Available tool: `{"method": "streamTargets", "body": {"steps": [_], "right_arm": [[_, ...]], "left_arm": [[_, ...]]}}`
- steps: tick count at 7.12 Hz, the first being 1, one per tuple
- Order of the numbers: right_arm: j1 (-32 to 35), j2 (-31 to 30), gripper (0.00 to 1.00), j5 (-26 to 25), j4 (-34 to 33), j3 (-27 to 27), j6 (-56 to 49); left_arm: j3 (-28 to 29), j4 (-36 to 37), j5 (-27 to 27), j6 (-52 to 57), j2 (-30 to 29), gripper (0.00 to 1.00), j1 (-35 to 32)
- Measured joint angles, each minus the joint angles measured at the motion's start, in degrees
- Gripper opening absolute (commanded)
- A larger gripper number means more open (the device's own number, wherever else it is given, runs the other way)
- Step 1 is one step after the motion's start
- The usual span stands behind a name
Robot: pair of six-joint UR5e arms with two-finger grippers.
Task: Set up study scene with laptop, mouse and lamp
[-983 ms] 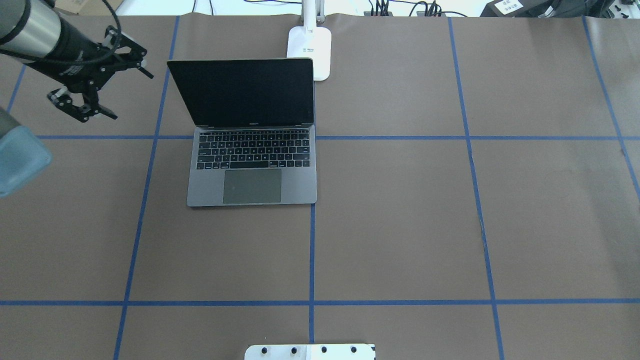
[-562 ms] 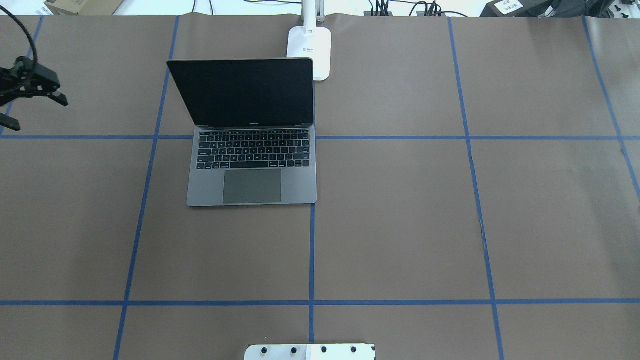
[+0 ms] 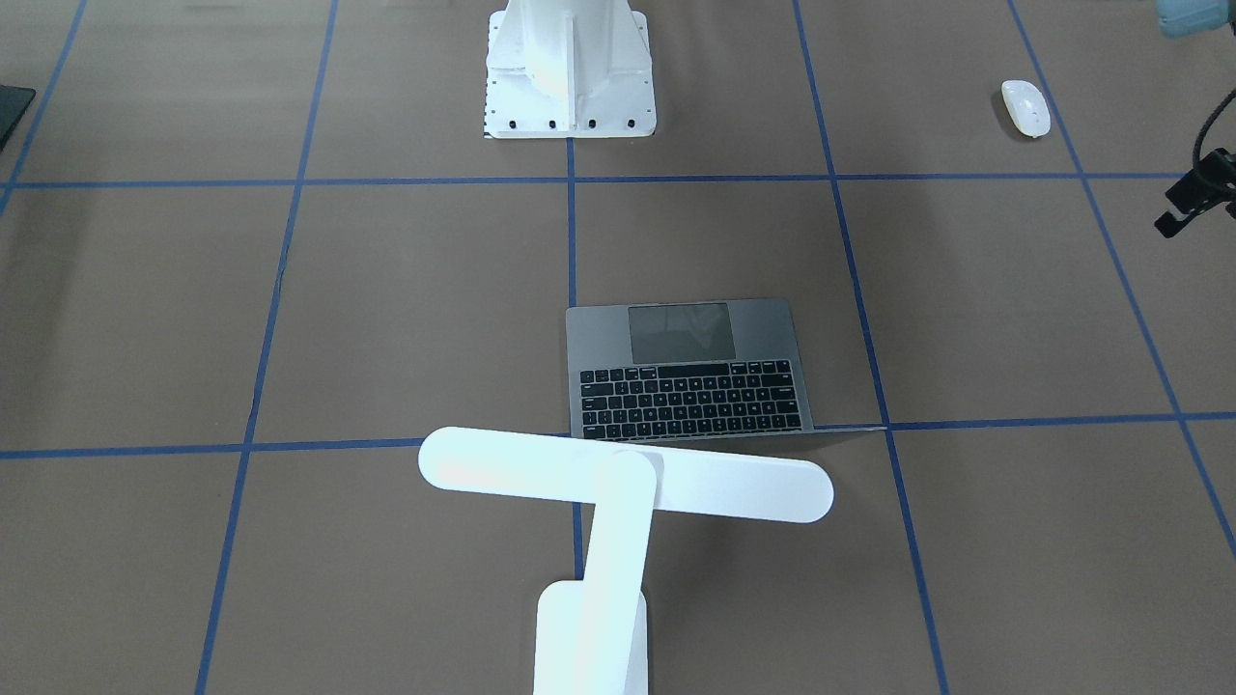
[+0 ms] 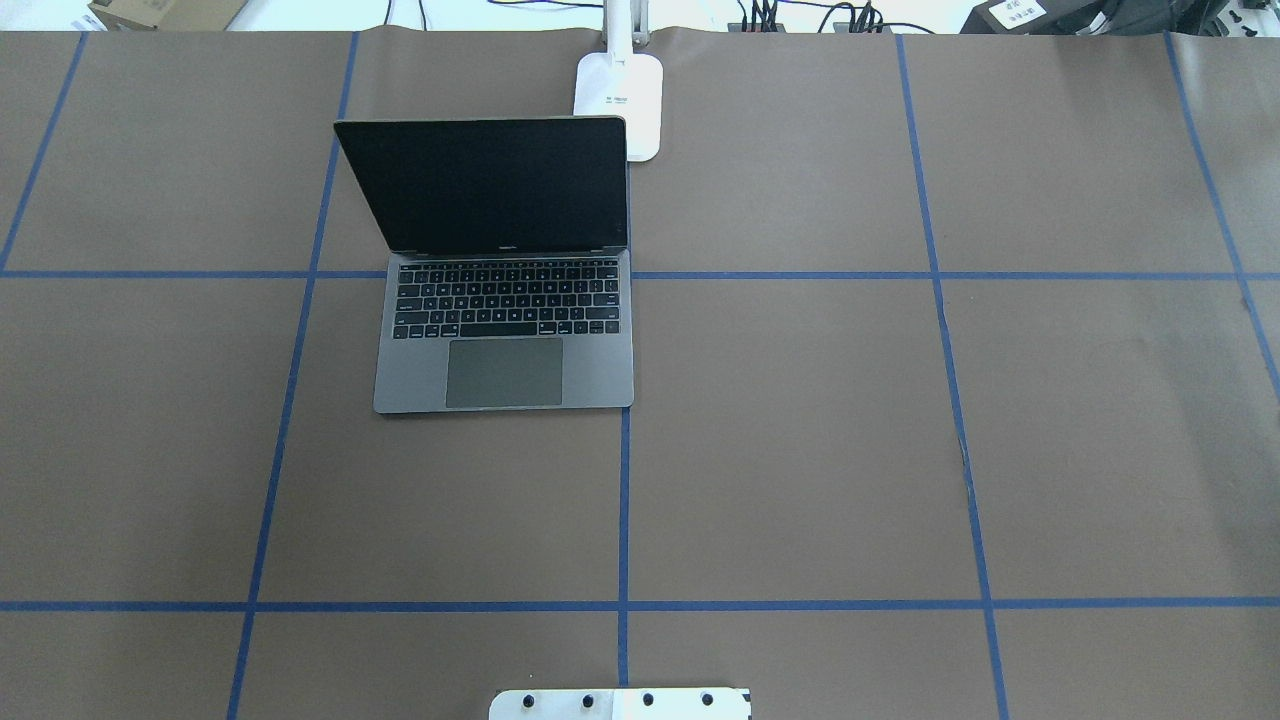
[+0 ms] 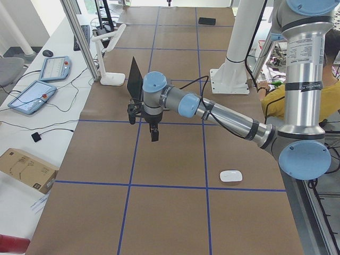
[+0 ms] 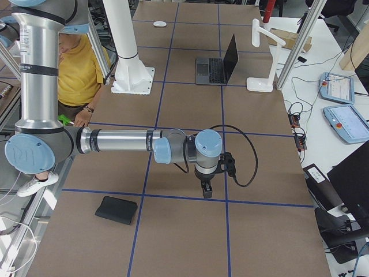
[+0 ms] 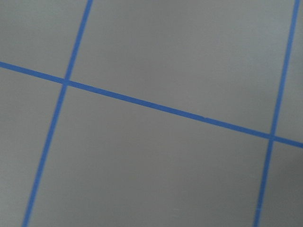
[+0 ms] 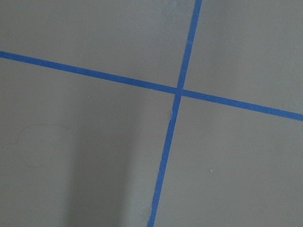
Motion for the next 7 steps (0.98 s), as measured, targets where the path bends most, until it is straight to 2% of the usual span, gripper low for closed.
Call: {"method": "streamTargets", "body": {"steps": [1,3,5,7], "right_arm": [[0.3,0.0,1.0,-0.8,0.8,-2.2,-5.3],[1.8,0.4,1.0,-0.9,0.9,-5.9,-15.2],[4.4,3.2,1.0,-1.9,0.7,-9.2,-16.8],[9.7,5.5,1.0,-1.1,0.7,-13.8,-14.3]], "left_arm": [[2.8,0.0,-0.6,6.4,0.5,1.0,-2.6],[5.4,0.0,-1.0,11.1,0.6,1.0,-5.2],[6.1,-0.1,-1.0,11.7,0.6,1.0,-5.7],[6.5,-0.2,-1.0,11.8,0.5,1.0,-5.8]]}}
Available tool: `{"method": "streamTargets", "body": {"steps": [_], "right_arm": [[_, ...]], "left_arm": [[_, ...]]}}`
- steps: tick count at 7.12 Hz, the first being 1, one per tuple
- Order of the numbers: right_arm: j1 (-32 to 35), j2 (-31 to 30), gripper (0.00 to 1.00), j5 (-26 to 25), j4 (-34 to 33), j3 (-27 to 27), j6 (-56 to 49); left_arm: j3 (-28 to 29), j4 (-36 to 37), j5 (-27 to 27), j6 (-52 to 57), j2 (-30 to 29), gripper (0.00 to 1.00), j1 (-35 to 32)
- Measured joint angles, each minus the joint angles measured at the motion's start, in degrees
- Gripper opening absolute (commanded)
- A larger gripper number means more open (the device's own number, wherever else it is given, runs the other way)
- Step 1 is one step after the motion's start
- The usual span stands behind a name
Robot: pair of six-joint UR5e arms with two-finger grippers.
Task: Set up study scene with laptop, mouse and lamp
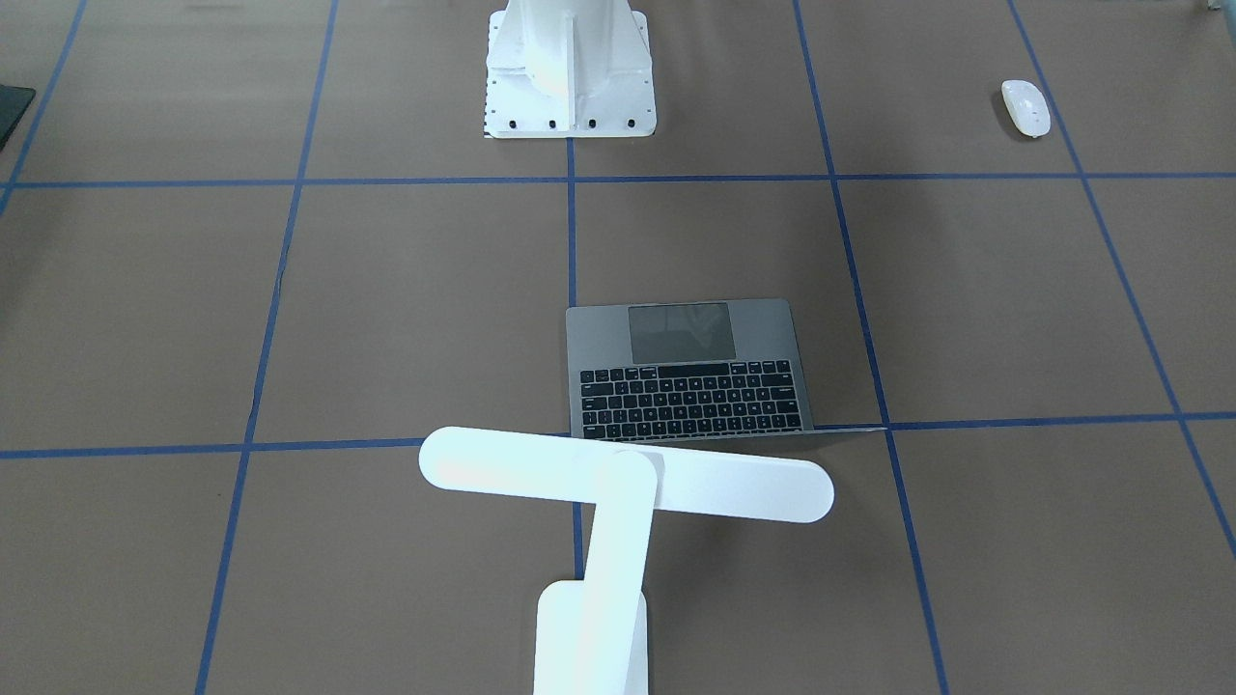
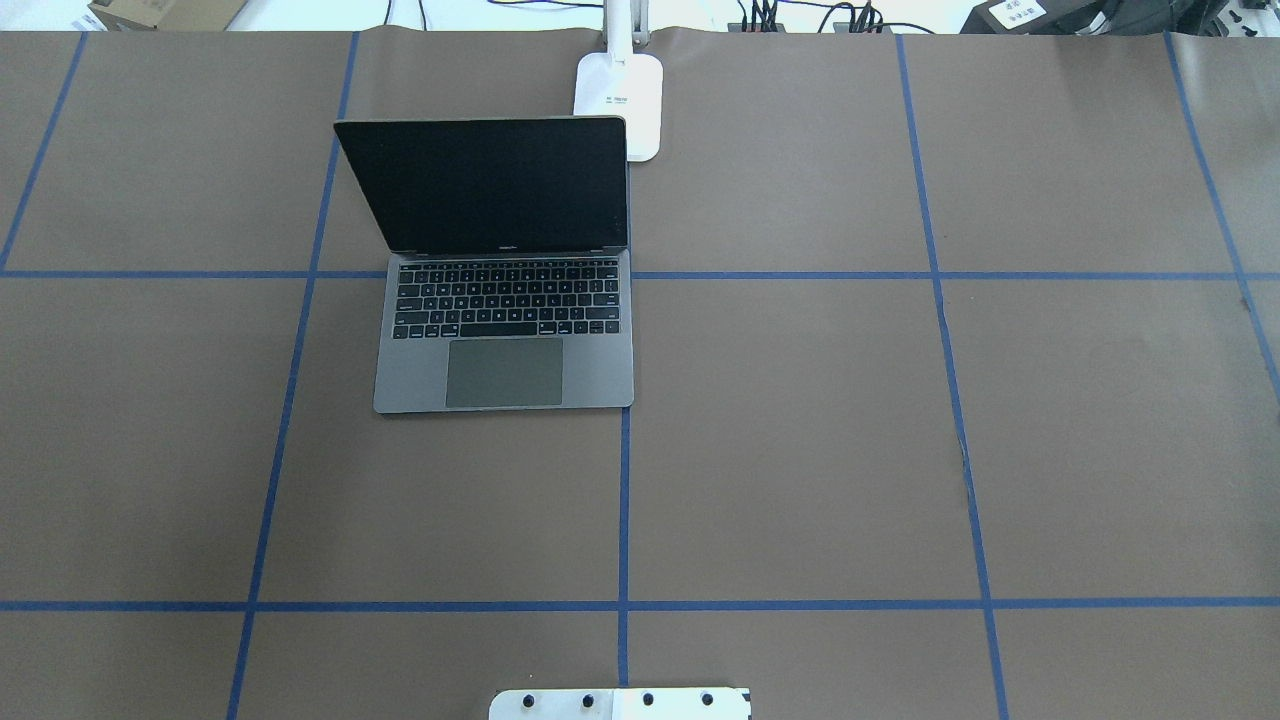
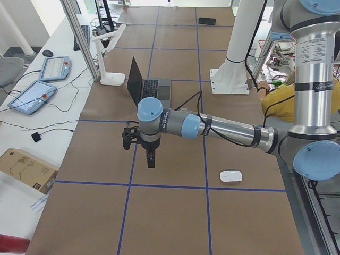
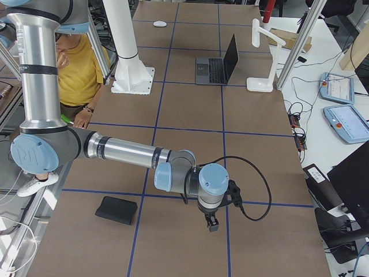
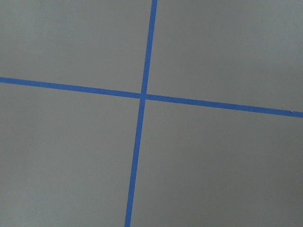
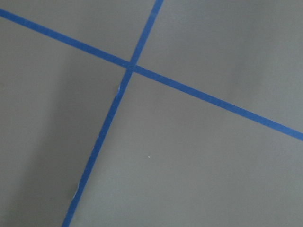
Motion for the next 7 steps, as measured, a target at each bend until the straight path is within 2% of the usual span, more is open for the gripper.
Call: {"method": "streamTargets", "body": {"steps": [2,4,7], "right_arm": [[4.2,-1.0,1.0,1.4,0.5,-0.8,14.3],[5.4,-2.7,1.0,2.3,0.9,-0.4,27.3],[5.4,-4.6,1.0,2.7,0.6,6.1,61.0]], "left_arm": [[0.1,0.0,-0.1,0.0,0.1,1.0,0.0],[0.5,-0.1,-0.2,0.2,0.1,1.0,0.0],[1.4,-0.1,-0.1,0.3,0.1,1.0,-0.2]]}}
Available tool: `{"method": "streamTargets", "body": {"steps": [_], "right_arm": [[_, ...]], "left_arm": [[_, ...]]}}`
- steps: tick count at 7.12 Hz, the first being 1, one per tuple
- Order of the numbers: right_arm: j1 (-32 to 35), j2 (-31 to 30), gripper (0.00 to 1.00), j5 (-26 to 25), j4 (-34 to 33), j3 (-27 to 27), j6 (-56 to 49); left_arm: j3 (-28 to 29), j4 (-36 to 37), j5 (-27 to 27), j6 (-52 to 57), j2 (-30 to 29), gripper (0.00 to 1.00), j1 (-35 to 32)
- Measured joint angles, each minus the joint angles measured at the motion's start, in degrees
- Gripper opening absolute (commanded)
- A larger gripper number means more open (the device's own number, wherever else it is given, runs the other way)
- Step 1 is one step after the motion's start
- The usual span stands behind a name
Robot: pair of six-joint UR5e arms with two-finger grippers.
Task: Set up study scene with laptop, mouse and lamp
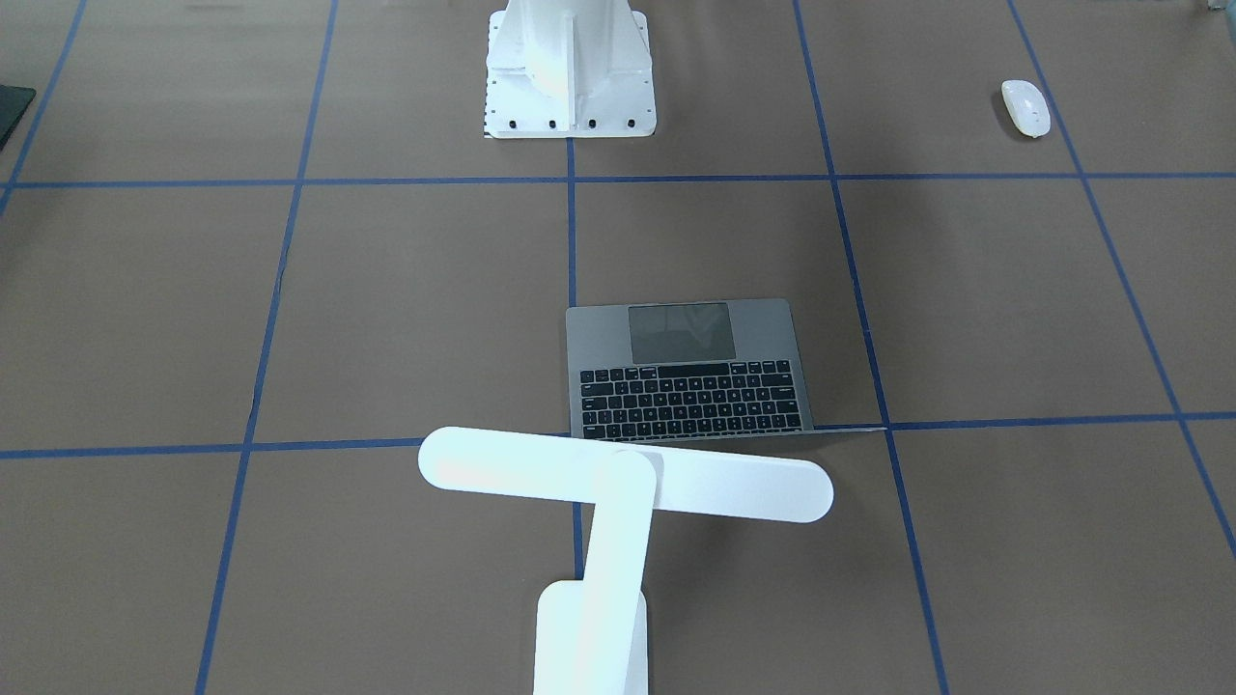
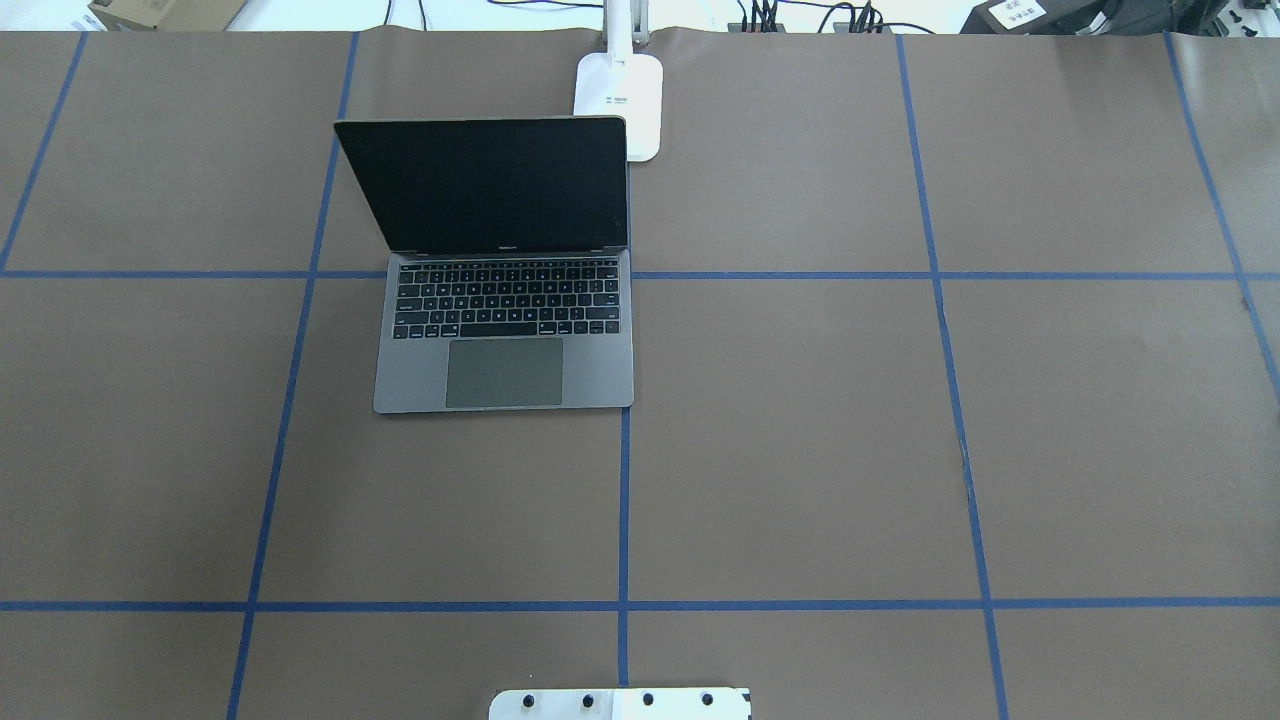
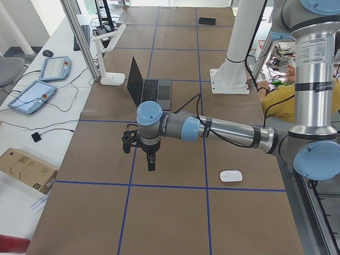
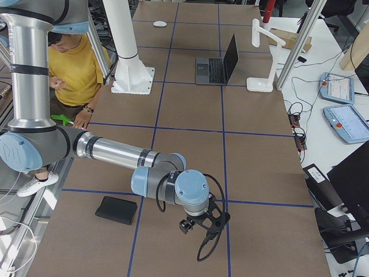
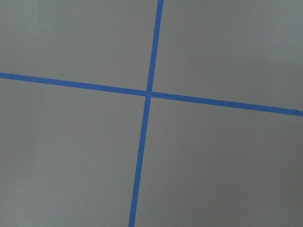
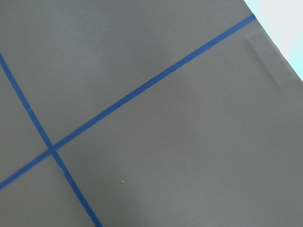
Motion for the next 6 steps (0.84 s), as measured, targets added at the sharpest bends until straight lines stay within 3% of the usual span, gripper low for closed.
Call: {"method": "streamTargets", "body": {"steps": [4,6], "right_arm": [[-8.4,-3.6,1.0,-2.5,-1.6,4.8,18.6],[-10.7,-5.6,1.0,-1.5,-7.8,6.7,21.8]], "left_arm": [[-0.3,-0.2,-0.1,0.0,0.4,1.0,-0.7],[-0.4,-0.4,-0.1,0.0,0.4,1.0,-0.7]]}}
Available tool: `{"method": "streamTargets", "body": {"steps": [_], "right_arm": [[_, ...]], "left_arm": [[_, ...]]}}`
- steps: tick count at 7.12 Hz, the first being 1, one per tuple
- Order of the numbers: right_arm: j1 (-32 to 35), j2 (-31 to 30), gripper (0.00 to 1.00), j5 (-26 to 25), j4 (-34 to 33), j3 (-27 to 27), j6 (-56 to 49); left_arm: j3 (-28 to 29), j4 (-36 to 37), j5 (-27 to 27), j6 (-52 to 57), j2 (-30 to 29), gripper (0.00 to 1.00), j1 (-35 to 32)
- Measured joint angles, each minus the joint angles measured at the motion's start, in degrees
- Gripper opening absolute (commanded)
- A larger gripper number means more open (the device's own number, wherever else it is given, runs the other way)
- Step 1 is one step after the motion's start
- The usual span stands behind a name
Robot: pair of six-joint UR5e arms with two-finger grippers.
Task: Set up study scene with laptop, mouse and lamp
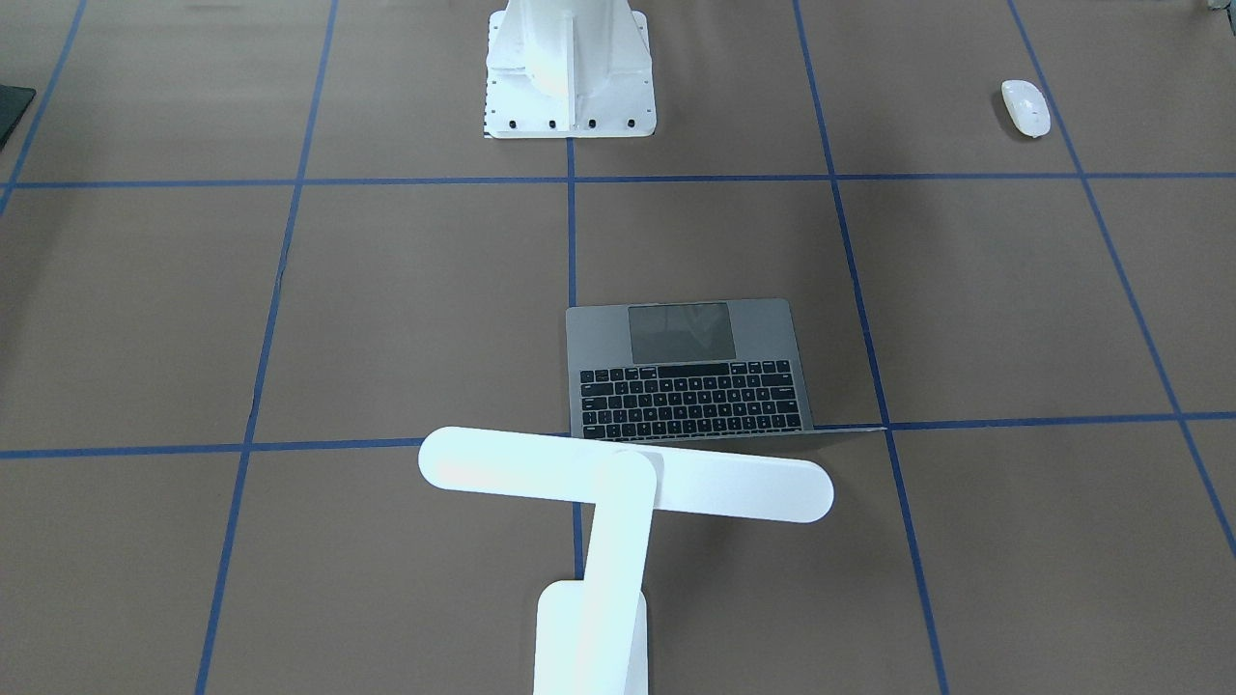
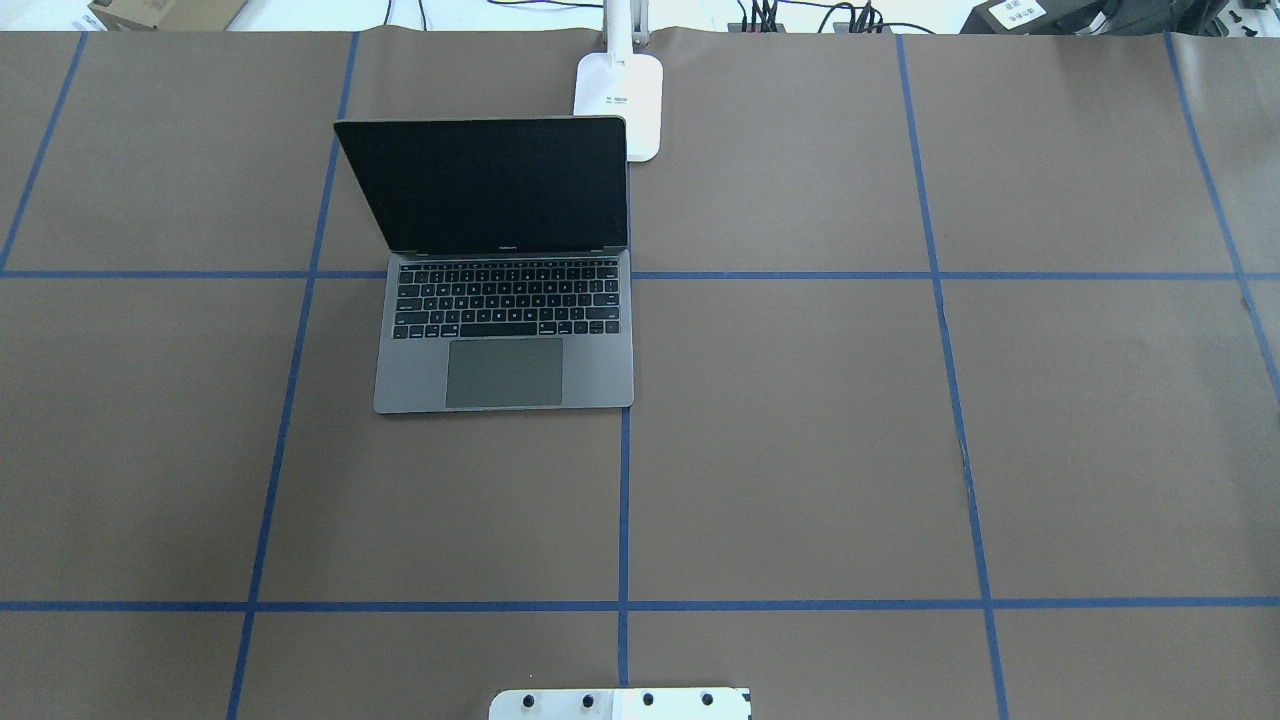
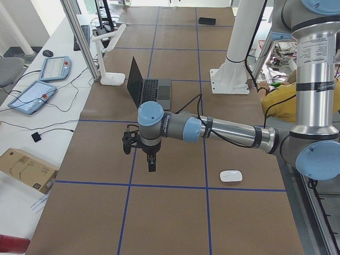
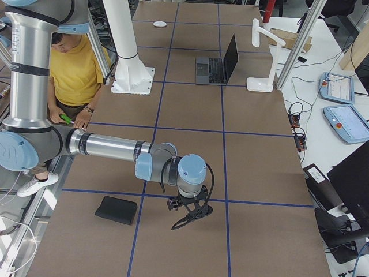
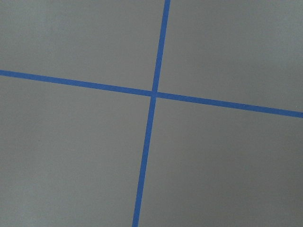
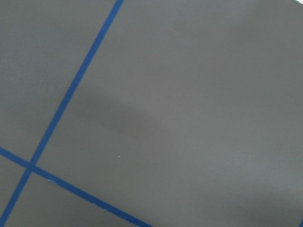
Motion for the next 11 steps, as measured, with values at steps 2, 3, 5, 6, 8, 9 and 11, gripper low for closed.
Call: {"method": "streamTargets", "body": {"steps": [2,3,5,6,8,9,11], "right_arm": [[-0.6,-2.6,0.99,2.9,-12.9,3.8,0.5],[-0.7,-5.1,0.96,3.9,-16.6,5.4,0.5],[-1.1,-10.0,0.96,4.1,-18.8,5.7,0.4],[-1.2,-11.6,0.92,4.1,-19.0,4.4,0.1],[-1.4,-12.4,0.91,4.1,-19.0,0.2,0.0],[-1.6,-12.5,0.91,4.2,-19.0,-1.7,0.1],[-2.0,-12.4,0.89,4.5,-18.8,-4.9,0.3]], "left_arm": [[0.0,-0.1,0.0,0.0,0.0,1.0,0.0],[-0.1,-0.2,0.0,0.0,0.0,1.0,0.0],[-0.4,-0.2,0.0,0.0,0.0,1.0,0.0],[-0.5,-0.2,0.0,0.0,0.0,1.0,0.0],[-0.6,-0.2,0.0,0.0,-0.2,1.0,0.0],[-0.7,-0.2,-0.1,0.0,-0.2,1.0,0.0],[-1.3,-0.1,-0.1,0.0,-0.3,1.0,0.0]]}}
